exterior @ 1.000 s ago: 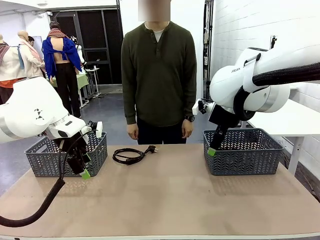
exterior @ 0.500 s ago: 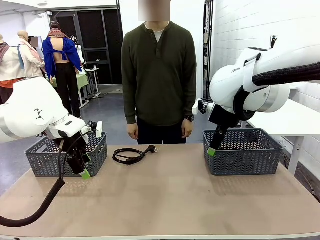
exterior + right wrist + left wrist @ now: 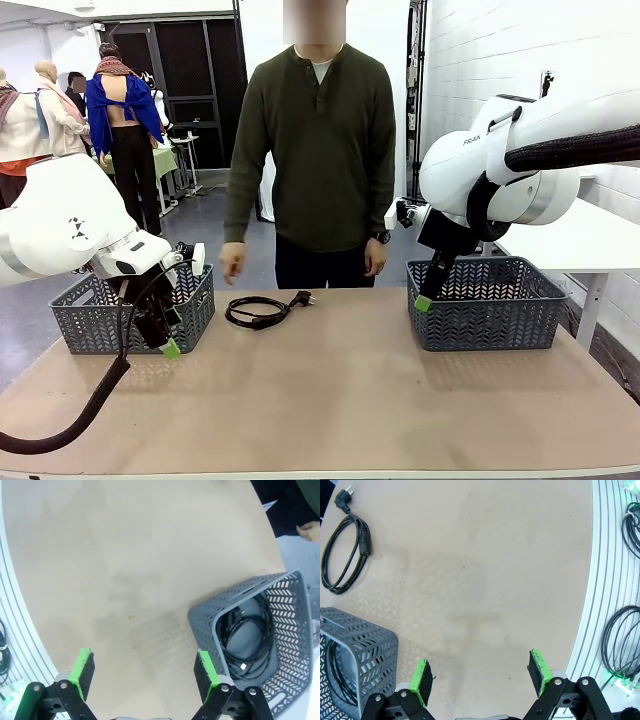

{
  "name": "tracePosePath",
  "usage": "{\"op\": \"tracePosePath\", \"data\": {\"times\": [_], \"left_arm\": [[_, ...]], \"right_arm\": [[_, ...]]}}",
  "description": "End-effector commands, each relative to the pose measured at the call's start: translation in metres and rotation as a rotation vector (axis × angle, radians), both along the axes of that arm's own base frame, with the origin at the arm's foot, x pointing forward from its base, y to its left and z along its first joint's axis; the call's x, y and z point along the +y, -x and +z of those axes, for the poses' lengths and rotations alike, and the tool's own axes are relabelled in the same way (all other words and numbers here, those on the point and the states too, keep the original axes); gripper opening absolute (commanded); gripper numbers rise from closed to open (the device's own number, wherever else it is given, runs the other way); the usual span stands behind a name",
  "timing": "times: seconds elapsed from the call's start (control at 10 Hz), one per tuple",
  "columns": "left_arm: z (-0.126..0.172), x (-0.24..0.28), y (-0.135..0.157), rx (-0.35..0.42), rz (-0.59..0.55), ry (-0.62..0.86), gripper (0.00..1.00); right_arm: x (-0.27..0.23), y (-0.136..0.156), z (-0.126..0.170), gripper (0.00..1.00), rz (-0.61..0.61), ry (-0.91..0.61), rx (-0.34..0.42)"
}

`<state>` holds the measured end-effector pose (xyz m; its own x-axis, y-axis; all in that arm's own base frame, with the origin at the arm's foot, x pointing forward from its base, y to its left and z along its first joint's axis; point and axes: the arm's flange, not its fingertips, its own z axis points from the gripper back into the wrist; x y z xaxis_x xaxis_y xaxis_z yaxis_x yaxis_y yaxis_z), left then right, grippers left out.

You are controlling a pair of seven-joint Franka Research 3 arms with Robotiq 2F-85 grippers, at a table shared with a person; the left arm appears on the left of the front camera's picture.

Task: Organize the cables according to human instructions.
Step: Pick up a bundle of cables and place it in the basket indicated by the human.

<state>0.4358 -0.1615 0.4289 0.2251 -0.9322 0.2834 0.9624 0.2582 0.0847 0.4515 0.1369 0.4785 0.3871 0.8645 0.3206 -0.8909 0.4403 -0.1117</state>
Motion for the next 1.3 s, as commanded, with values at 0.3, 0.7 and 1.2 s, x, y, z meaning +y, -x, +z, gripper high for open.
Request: {"op": "tracePosePath", "data": {"times": [0.3,0.7,1.2], "left_arm": [[0.0018,-0.0005,0.0001,0.001,0.001,-0.008,1.0],[0.0018,-0.0005,0.0001,0.001,0.001,-0.008,1.0],[0.0018,-0.0005,0.0001,0.001,0.001,-0.008,1.0]], "right_arm": [[0.0012,-0.0029,-0.0007,1.0,-0.003,0.005,0.001],[0.0012,-0.0029,-0.0007,1.0,-0.003,0.005,0.001],[0.0012,-0.0029,-0.0007,1.0,-0.003,0.005,0.001]]}}
